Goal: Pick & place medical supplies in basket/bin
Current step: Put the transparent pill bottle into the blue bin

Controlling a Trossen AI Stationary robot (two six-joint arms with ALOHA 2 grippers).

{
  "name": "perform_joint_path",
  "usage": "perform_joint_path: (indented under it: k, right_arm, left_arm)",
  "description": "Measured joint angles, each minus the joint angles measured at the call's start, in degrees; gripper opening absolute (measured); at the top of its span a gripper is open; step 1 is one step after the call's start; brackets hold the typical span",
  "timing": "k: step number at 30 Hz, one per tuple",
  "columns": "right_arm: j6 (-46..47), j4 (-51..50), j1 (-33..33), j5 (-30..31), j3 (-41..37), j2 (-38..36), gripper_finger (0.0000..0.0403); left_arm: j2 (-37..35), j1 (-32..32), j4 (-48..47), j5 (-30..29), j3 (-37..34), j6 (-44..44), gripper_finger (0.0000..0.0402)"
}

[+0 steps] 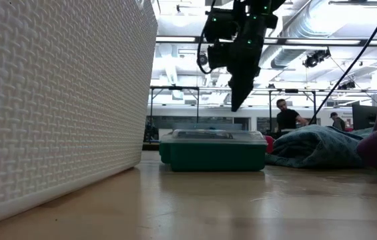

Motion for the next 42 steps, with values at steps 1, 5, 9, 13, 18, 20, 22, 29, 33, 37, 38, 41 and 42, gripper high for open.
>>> perform_joint_path:
  k: [1, 5, 9, 13, 18, 20, 22, 29, 33, 37, 38, 41, 42]
  right_arm:
    - [0.07, -0.41, -0.36, -1.19, 0.0, 0.0, 0.0262]
    - [1.0, -2.32, -2.16, -3.11, 0.0, 0.0, 0.0262]
    - [1.34, -2.65, -4.18, -2.92, -1.96, -2.46, 0.0262]
    - [3.91, 0.38, -6.15, -2.07, -8.06, -8.05, 0.0262]
    - [5.54, 9.77, -6.46, 0.18, -18.31, -17.04, 0.0262]
    - [5.47, 15.77, -6.13, 1.85, -22.48, -20.16, 0.0262]
    - [5.34, 20.69, -6.08, 3.57, -26.17, -22.82, 0.0262]
    - [3.61, 28.09, -6.15, 5.66, -30.97, -25.38, 0.0262]
    - [3.59, 28.22, -6.15, 5.66, -30.97, -25.38, 0.0262]
    - [3.58, 28.24, -6.15, 5.65, -30.97, -25.38, 0.0262]
    - [3.59, 28.23, -6.15, 5.66, -30.97, -25.38, 0.0262]
    - [3.59, 28.24, -6.15, 5.77, -30.97, -25.38, 0.0262]
    - [3.59, 28.25, -6.15, 5.82, -30.97, -25.38, 0.0262]
  left_arm:
    - [0.0, -0.01, 0.0, -0.02, 0.0, -0.01, 0.021]
    - [0.0, 0.0, 0.0, -0.01, 0.0, 0.0, 0.021]
    - [0.0, -0.01, -0.01, -0.01, 0.0, -0.01, 0.021]
    - [0.0, -0.02, 0.0, -0.02, 0.0, 0.0, 0.021]
    - [0.0, -0.02, 0.04, -0.02, 0.0, 0.0, 0.021]
    - [0.0, 0.0, 0.01, 0.0, 0.0, -0.01, 0.021]
    - [-0.01, -0.01, 0.04, -0.02, 0.0, -0.01, 0.021]
    - [0.0, -0.02, 0.17, -0.01, 0.0, 0.0, 0.021]
    - [0.0, -0.01, 0.17, -0.01, 0.0, -0.01, 0.021]
    - [0.0, -0.02, 0.17, 0.0, 0.0, -0.02, 0.021]
    - [0.0, -0.02, 0.17, -0.02, 0.0, 0.0, 0.021]
    - [0.0, -0.02, 0.17, -0.01, 0.0, -0.01, 0.021]
    - [0.0, -0.02, 0.17, -0.01, 0.0, 0.0, 0.021]
